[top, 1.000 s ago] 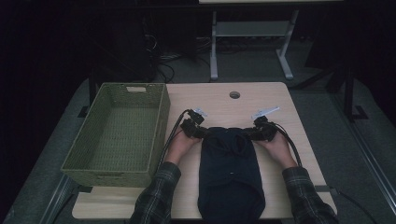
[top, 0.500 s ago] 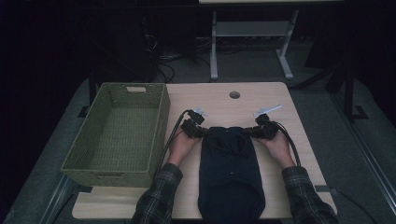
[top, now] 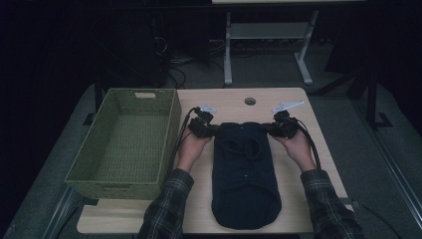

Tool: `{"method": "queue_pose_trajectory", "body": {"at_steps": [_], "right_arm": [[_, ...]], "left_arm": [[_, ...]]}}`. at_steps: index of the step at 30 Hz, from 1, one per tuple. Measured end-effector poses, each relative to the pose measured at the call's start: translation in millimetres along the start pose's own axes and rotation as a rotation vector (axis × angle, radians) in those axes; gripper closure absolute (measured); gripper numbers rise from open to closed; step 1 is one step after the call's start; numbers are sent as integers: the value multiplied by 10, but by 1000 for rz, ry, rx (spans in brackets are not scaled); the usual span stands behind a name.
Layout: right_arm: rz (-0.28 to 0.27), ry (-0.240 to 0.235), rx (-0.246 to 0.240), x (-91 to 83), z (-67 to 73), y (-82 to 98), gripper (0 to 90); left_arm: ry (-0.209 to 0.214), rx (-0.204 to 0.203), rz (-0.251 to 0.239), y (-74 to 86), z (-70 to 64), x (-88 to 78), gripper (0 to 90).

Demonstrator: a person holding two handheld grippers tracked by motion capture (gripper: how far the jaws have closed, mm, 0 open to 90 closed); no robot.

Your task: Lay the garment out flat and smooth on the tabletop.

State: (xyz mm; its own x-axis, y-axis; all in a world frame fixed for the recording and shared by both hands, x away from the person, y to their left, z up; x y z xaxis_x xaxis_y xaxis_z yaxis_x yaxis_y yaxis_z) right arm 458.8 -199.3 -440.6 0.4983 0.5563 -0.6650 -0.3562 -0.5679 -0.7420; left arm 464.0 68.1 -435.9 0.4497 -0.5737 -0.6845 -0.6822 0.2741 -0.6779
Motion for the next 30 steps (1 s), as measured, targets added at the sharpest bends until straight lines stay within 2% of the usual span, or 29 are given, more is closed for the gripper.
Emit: {"method": "queue_pose_trajectory", "body": {"at_steps": [4,13,18,23,30], "right_arm": [[-10,18,-17,-73,-9,-102,805],[-57,75,-69,-261,-21,-322,806],[-75,102,-89,-375,-31,-445,806],[-92,130,-102,-484,-61,-577,805],[-142,172,-116,-680,-92,-794,804]], "left_arm": [[-28,22,-20,-92,-43,-88,821],[-51,48,-84,-290,-124,-301,823],[-72,77,-117,-406,-199,-433,824],[-86,97,-148,-527,-262,-535,823],[-98,113,-194,-721,-344,-716,823]]}}
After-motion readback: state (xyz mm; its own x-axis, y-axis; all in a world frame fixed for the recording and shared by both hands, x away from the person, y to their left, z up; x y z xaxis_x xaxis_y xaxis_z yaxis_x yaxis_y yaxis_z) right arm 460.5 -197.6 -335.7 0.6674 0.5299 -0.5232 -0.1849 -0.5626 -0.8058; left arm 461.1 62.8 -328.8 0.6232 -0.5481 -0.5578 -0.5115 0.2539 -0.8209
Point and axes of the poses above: each handheld gripper's, and its own axes: x roughly forward along the jaws, y roughly out of its underside, z roughly to its left, the point moved 3 cm from there along x, roughly forward along the jaws, and after that the axes turned 15 degrees about -x, right-handed, at the moved point
